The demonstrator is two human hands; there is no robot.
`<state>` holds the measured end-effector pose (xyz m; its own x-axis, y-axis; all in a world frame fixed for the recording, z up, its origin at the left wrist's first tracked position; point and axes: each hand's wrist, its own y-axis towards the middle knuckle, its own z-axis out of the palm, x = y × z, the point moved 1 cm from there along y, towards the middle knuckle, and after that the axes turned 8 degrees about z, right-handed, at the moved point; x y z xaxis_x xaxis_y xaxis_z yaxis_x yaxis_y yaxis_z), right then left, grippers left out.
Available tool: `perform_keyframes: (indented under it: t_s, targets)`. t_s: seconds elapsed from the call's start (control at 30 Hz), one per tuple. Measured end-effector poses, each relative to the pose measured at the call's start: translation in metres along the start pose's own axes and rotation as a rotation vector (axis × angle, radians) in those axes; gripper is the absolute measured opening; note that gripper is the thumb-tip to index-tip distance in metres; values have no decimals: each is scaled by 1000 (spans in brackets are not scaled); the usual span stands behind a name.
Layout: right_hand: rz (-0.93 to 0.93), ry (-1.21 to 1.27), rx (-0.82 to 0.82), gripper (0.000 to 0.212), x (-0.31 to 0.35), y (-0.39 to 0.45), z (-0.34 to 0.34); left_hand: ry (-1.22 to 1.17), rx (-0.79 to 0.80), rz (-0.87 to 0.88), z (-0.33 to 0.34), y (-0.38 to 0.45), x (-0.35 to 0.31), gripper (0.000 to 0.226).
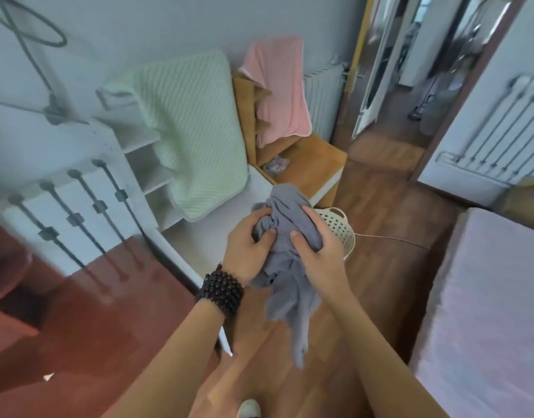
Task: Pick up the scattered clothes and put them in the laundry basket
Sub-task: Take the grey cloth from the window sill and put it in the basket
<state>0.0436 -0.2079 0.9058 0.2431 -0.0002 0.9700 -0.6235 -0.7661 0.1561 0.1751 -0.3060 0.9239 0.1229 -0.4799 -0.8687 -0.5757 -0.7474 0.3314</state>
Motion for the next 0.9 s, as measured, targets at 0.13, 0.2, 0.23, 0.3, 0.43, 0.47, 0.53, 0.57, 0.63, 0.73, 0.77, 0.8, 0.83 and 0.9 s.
perform_keyframes:
  t_s: [0.13,0.2,0.23,0.3,0.43,0.47,0.53,0.57,0.63,0.73,0.77,0.8,0.83,0.9]
  targets:
    - [0,-80,-185,50,-4,38,-29,-49,142,63,35,66,6,36]
    - [1,-102,-251,48,-6,55,-44,-73,201,96,54,94,4,36]
    - [0,-115,-270,47,-6,62,-51,-84,213,106,61,104,2,36]
    - [23,-125,-299,49,-7,76,-64,-119,243,107,74,123,-1,37]
    - [7,-147,-337,52,-15,114,-92,-155,303,157,104,165,-4,38]
    - [13,-150,-341,52,-18,124,-98,-149,307,171,113,176,-4,39]
    - [16,-141,-353,52,-26,144,-110,-131,309,182,127,196,-3,40]
    - [21,-135,-356,52,-30,153,-115,-126,316,188,134,206,-2,40]
    - [24,-140,-348,51,-39,179,-127,-106,333,193,150,229,2,40]
    - [31,-128,-324,49,-56,224,-146,-69,342,175,180,269,11,40]
    - [28,-121,-322,49,-60,235,-150,-61,340,174,186,279,13,40]
    - [28,-115,-322,48,-67,253,-156,-52,333,171,196,293,17,39]
    - [31,-112,-321,49,-72,262,-159,-49,334,175,202,302,20,39]
    - [44,-108,-293,50,-87,299,-174,-43,305,157,227,332,27,38]
